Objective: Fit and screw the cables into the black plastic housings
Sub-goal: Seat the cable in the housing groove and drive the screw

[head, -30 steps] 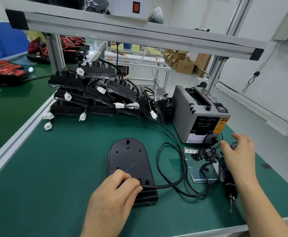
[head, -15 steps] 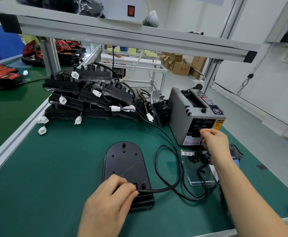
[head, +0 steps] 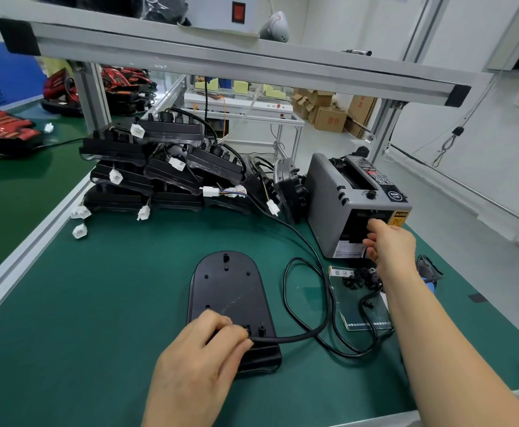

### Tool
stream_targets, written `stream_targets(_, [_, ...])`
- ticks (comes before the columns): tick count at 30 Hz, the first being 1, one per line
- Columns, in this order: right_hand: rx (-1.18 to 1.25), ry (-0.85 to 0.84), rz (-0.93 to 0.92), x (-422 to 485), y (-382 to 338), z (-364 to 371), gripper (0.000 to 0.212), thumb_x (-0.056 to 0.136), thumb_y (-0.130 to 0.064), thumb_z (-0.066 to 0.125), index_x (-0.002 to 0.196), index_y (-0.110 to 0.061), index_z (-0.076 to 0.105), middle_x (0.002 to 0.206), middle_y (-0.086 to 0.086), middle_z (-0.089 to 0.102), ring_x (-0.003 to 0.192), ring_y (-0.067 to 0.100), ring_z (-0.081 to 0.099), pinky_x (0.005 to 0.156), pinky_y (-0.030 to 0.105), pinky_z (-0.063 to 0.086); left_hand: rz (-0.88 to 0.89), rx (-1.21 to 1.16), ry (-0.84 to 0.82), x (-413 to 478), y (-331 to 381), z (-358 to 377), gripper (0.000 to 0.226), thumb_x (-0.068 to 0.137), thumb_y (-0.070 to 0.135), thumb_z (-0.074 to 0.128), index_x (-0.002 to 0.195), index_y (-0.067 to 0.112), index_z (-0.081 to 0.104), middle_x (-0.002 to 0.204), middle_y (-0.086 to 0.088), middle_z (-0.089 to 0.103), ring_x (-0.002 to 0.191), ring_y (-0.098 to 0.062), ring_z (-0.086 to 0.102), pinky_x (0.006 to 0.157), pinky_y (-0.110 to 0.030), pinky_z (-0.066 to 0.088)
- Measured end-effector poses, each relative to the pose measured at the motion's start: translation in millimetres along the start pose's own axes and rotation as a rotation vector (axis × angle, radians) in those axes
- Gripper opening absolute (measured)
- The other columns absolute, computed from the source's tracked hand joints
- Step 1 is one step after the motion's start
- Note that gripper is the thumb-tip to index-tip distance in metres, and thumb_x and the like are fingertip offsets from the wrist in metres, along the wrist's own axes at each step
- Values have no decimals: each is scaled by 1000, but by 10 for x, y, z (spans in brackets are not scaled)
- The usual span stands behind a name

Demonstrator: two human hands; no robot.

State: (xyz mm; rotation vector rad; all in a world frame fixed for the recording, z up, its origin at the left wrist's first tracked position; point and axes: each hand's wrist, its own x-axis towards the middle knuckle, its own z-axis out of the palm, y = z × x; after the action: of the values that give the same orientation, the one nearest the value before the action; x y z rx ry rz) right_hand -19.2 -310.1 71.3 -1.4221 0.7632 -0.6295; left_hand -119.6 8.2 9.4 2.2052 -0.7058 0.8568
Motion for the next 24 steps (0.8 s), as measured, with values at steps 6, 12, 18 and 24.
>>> stream_targets(6, [31,20,20,14,-24,33,10,82,-10,59,74,-8,55,68,5,57,50,11,52,35,14,37,-5,4,-4,3,7,-10,12,86,36,55,80,30,63,83,13,56,76,-4,59,55,-18,43])
stream_targets(12, [30,39,18,16,-25,41,11,81,-10,59,71,-8,54,65,5,57,49,11,52,36,16,37,-3,6,-5,4,2,-4,14,86,36,55,79,28,65,83,11,57,76,-6,60,58,-20,43])
stream_targets(18, [17,96,-8,-2,-8,94,16,81,-12,58,66,-11,51,61,4,51,48,15,41,45,25,32,-13,-1,-18,1,3,-6,9,86,38,54,82,32,60,84,14,54,77,-3,57,54,-17,42])
stream_targets(24, [112,53,8,-83,22,55,13,84,-12,59,72,-12,53,66,2,49,49,11,40,34,16,31,-23,-4,-45,13,14,-27,9,86,38,54,82,33,60,84,15,53,76,-2,55,53,-16,41])
